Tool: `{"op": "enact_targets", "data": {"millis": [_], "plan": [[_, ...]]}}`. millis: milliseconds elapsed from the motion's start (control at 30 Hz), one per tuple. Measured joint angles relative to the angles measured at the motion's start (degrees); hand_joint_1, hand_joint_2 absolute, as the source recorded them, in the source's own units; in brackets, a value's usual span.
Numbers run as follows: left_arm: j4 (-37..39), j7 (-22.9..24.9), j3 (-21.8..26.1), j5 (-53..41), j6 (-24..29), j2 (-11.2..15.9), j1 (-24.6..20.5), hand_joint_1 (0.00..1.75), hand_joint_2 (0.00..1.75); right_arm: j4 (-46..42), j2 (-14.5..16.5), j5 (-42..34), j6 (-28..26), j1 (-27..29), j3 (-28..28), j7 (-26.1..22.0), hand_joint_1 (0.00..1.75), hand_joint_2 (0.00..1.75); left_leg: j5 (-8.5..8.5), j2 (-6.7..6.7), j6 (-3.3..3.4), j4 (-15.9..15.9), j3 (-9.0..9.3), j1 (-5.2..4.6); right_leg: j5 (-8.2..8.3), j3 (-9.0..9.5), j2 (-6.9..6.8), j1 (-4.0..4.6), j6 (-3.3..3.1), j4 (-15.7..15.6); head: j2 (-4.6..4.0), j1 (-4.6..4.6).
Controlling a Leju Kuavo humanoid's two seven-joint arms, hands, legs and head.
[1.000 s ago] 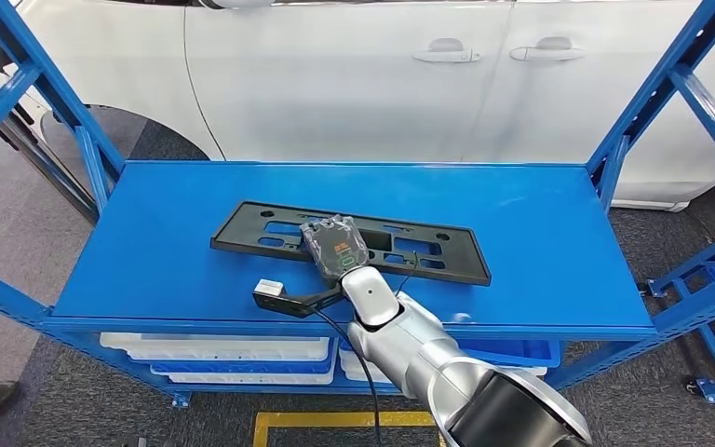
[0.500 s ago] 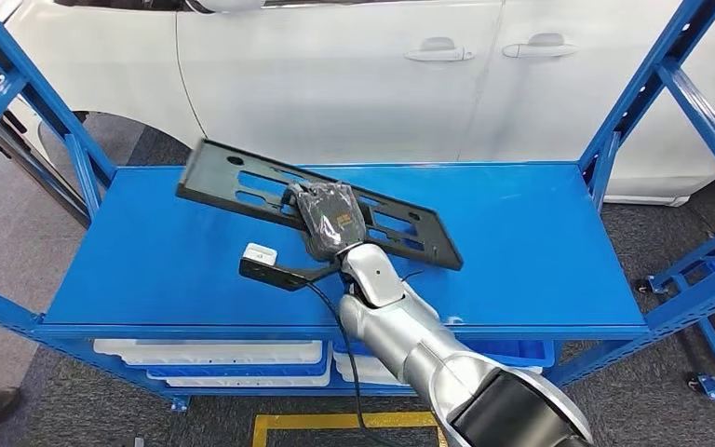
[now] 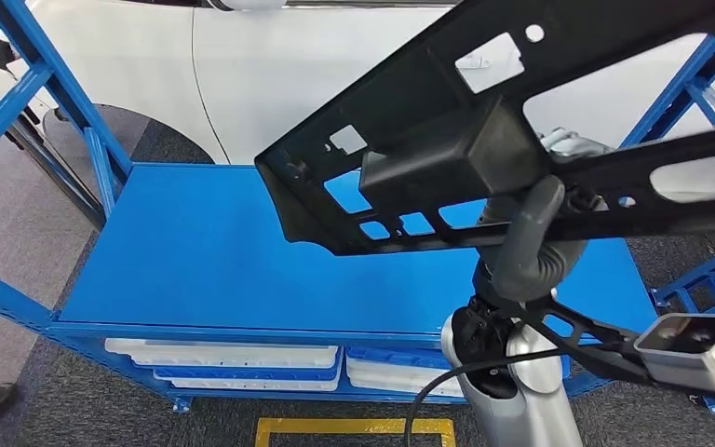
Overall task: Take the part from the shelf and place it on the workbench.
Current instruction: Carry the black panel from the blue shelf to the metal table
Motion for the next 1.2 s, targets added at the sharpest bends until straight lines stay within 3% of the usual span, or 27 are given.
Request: {"op": "enact_targets", "data": {"millis": [67,167,200,300,333,367,400,500,533,633,700,800,833,867,900,1000,1033,1133,1167,1200], "plan": [[0.00,0.10,0.00,-0.01,0.16,-0.02,-0.07,0.00,1.75,-2.05,-0.58,-0.05,0.17,0.73,0.30,-0.05,1.75,1.75,-0.07,0.01,-0.55,-0.01,0.00,-0.14,0.27,0.50,0.07,0.23,-0.43,-1.27,0.00,-0.03],[-0.01,0.35,-0.01,-0.06,0.45,-0.05,-0.11,0.00,1.75,-4.03,-1.18,-0.29,0.56,1.28,0.63,-0.25,1.75,1.75,-1.08,0.04,-1.50,0.96,-0.28,-0.09,0.69,0.74,0.04,-0.16,-1.37,-1.87,0.00,-0.11],[-0.01,0.61,-0.01,-0.09,0.64,-0.08,-0.12,0.00,1.75,-4.52,-1.30,-0.51,1.09,1.37,0.78,-0.47,1.75,1.75,-2.47,0.06,-1.80,3.02,-1.11,-0.02,0.83,0.84,0.00,-0.33,-1.63,-2.09,0.00,-0.21],[0.00,2.04,0.13,0.04,1.38,-0.11,0.20,0.00,1.75,-5.54,-1.69,-2.02,3.89,1.79,1.68,-0.96,1.75,1.75,-7.98,0.10,-2.51,13.81,-5.75,0.32,1.00,0.71,-0.06,-0.28,-1.95,-2.02,0.00,-0.38],[0.00,2.61,0.27,0.16,1.54,-0.11,0.39,0.00,1.75,-5.71,-1.88,-2.69,4.66,1.86,2.12,-0.90,1.75,1.75,-8.49,0.10,-2.60,15.78,-6.55,0.34,1.04,0.63,-0.05,-0.24,-1.99,-1.93,0.00,-0.39],[0.00,3.16,0.44,0.29,1.64,-0.10,0.54,0.00,1.75,-5.79,-2.07,-3.30,5.11,1.85,2.56,-0.76,1.75,1.75,-7.95,0.10,-2.60,15.72,-6.38,0.34,1.06,0.57,-0.02,-0.23,-2.00,-1.84,0.00,-0.39],[0.00,3.66,0.61,0.38,1.75,-0.07,0.64,0.00,1.75,-5.81,-2.25,-3.78,5.30,1.77,2.97,-0.56,1.75,1.75,-6.41,0.10,-2.52,13.34,-5.09,0.33,1.06,0.55,0.00,-0.21,-1.99,-1.75,0.00,-0.39],[0.00,5.47,0.98,0.45,2.51,0.24,0.62,0.00,1.75,-5.80,-2.89,-4.57,5.21,1.20,4.41,-0.03,1.75,1.75,-1.57,0.05,-1.70,1.80,0.79,0.08,1.19,0.43,0.02,-0.03,-1.56,-1.54,0.00,-0.37],[0.00,6.16,1.07,0.49,2.93,0.34,0.61,0.00,1.75,-5.75,-3.19,-4.66,4.98,0.96,5.00,0.04,1.75,1.75,-0.99,0.02,-1.36,-0.08,1.62,-0.08,1.32,0.33,0.01,0.01,-1.26,-1.52,0.00,-0.36],[0.00,7.73,1.44,0.84,4.12,0.56,0.75,0.00,1.75,-5.40,-4.14,-4.72,3.74,0.43,6.58,0.05,1.75,1.75,-0.29,0.05,-0.41,-0.69,1.36,-0.12,1.61,0.08,0.03,-0.04,-0.25,-1.53,0.00,-0.35],[0.00,8.48,1.74,1.09,4.81,0.60,0.80,0.00,1.75,-4.98,-4.79,-4.88,3.19,0.16,7.31,-0.06,1.75,1.75,0.62,0.21,0.34,-1.24,0.97,0.18,-0.87,-0.93,0.05,-0.09,0.39,0.90,0.00,-0.21],[0.00,9.87,2.35,1.31,6.67,0.57,0.89,0.00,1.75,-3.10,-6.29,-6.50,3.10,-0.84,8.48,-0.34,1.75,1.75,1.84,0.39,0.71,-1.24,-0.66,0.24,-8.05,-4.80,0.03,-0.34,1.06,11.90,0.00,-0.07],[0.00,10.31,2.54,1.39,7.46,0.55,0.96,0.00,1.75,-2.04,-7.05,-7.59,3.20,-1.32,8.86,-0.57,1.75,1.75,2.21,0.43,0.69,-1.12,-1.30,0.23,-9.16,-5.41,0.02,-0.39,1.20,14.57,0.00,-0.07],[0.00,10.69,2.71,1.48,8.21,0.51,1.03,0.00,1.75,-0.92,-7.94,-8.84,3.38,-1.78,9.19,-0.97,1.75,1.75,2.59,0.46,0.65,-0.99,-1.92,0.23,-9.12,-4.90,0.01,-0.45,1.26,15.11,0.00,-0.07],[0.00,10.97,2.86,1.57,8.80,0.43,1.12,0.00,1.75,0.02,-8.81,-9.95,3.67,-2.09,9.39,-1.57,1.75,1.75,2.95,0.45,0.58,-0.85,-2.49,0.23,-8.07,-3.19,0.00,-0.49,1.24,13.24,0.00,-0.07],[0.00,11.65,3.33,1.63,9.76,0.09,1.62,0.00,1.75,1.20,-10.52,-10.85,4.86,-1.94,9.62,-3.34,1.75,1.75,3.86,0.25,0.04,-0.32,-3.78,0.14,-4.60,4.78,0.01,-0.36,0.65,1.16,0.00,-0.10],[0.00,11.87,3.49,1.62,9.88,0.03,1.85,0.00,1.75,1.23,-10.77,-10.46,5.27,-1.53,9.67,-3.65,1.75,1.75,4.15,0.19,-0.27,-0.21,-3.94,0.09,-4.20,6.16,0.04,-0.22,0.40,-1.21,0.00,-0.07],[0.00,12.60,3.80,1.46,10.01,-0.03,2.29,0.00,1.75,1.20,-11.10,-9.05,6.20,-0.08,9.79,-3.89,1.75,1.75,5.11,0.12,-1.32,-0.30,-4.21,0.08,-3.42,5.94,0.05,-0.05,-0.56,-2.15,0.00,0.11],[0.00,12.86,3.84,1.28,9.94,-0.05,2.39,0.00,1.75,1.19,-11.11,-8.51,6.32,0.26,9.80,-3.77,1.75,1.75,4.67,0.11,-1.65,0.00,-4.53,0.12,-2.98,5.53,-0.03,-0.15,-1.02,-2.22,0.00,0.11],[0.00,13.11,3.85,1.09,9.79,-0.10,2.50,0.00,1.75,1.15,-11.09,-7.90,6.35,0.56,9.81,-3.60,1.75,1.75,3.20,0.11,-1.98,1.12,-5.07,0.18,-2.41,5.00,-0.12,-0.26,-1.48,-2.33,0.00,0.06]]}}
